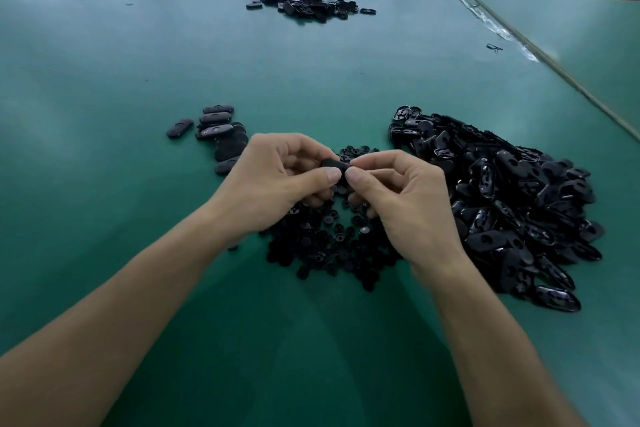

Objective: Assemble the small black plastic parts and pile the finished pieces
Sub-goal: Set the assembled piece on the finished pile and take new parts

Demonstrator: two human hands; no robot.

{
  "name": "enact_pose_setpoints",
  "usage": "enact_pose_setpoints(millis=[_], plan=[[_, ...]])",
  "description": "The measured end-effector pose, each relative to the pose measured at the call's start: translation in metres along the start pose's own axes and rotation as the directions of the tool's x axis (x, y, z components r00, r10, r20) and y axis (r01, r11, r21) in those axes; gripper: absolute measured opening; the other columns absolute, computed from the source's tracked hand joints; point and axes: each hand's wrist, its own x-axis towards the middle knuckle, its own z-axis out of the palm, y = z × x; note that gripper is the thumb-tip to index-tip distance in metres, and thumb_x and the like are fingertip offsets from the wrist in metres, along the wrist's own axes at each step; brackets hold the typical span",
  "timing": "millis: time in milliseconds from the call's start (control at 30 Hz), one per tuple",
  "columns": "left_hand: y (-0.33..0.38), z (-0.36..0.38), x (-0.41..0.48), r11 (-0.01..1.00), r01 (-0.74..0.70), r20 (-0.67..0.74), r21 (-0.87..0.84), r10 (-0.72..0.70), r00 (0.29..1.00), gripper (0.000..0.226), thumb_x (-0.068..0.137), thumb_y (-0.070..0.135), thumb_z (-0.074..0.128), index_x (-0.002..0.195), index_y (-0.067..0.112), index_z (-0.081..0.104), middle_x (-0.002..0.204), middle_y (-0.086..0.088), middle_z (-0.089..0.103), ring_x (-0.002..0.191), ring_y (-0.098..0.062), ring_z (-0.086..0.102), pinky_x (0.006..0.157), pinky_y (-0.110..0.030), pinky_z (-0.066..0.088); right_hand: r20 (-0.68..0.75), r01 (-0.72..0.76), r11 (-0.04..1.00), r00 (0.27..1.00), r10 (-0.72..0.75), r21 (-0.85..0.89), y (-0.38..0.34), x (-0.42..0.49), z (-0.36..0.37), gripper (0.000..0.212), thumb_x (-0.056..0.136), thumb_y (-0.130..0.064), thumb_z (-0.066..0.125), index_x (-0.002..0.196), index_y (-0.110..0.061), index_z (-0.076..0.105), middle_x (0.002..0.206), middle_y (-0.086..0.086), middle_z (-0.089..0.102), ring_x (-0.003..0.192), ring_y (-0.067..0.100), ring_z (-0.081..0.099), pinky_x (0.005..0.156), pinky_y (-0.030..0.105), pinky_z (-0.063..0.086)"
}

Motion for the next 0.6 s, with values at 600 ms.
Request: enact_pose_setpoints(millis=[600], plan=[[0.002, 0.0, 0.0, 0.998, 0.002, -0.106, -0.064, -0.008, 0.994, 0.012, 0.086, 0.004, 0.075, 0.089, 0.016, 0.073, 0.08, -0.003, 0.076, 0.076, -0.019, 0.073, 0.075, -0.033, 0.063, 0.002, 0.184, 0.933, 0.981, -0.192, -0.309, 0.002, -0.007, 0.009, 0.012, 0.092, -0.014, 0.07, 0.092, -0.026, 0.074, 0.078, -0.015, 0.073, 0.076, -0.004, 0.067, 0.068, 0.01, 0.049]])
